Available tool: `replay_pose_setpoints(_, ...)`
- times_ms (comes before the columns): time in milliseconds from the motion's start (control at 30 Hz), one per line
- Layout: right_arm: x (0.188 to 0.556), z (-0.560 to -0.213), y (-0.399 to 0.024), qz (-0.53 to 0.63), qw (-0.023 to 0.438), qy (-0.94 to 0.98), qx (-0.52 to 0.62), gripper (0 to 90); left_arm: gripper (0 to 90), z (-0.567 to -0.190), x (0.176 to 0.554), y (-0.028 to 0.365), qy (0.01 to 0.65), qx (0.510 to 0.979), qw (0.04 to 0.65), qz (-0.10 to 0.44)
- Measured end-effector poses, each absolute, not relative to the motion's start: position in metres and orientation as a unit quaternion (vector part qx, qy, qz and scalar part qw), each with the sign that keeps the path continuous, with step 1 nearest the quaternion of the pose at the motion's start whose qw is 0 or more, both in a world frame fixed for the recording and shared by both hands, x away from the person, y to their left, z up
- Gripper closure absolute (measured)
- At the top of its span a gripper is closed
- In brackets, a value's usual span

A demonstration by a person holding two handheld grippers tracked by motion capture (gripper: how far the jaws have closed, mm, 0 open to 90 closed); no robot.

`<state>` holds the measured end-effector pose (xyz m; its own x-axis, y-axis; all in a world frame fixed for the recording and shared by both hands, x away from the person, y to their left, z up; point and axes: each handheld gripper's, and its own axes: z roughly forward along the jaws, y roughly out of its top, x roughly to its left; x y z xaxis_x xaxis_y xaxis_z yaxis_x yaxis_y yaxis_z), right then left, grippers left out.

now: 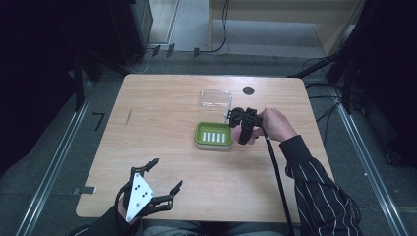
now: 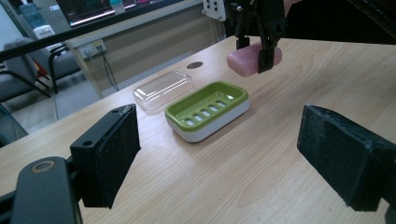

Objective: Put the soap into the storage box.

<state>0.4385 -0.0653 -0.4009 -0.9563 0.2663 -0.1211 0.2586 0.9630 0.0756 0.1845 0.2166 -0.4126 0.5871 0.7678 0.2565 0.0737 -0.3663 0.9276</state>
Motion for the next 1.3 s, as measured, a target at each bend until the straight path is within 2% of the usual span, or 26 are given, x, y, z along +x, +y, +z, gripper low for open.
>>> replay_pose_setpoints(1300,0.442,-0.397,-0.034,0.053,0.085,0.992,0.082,38.5,13.6,-0.413,0.182,0.219,0.287,0.743,0.485,0.36)
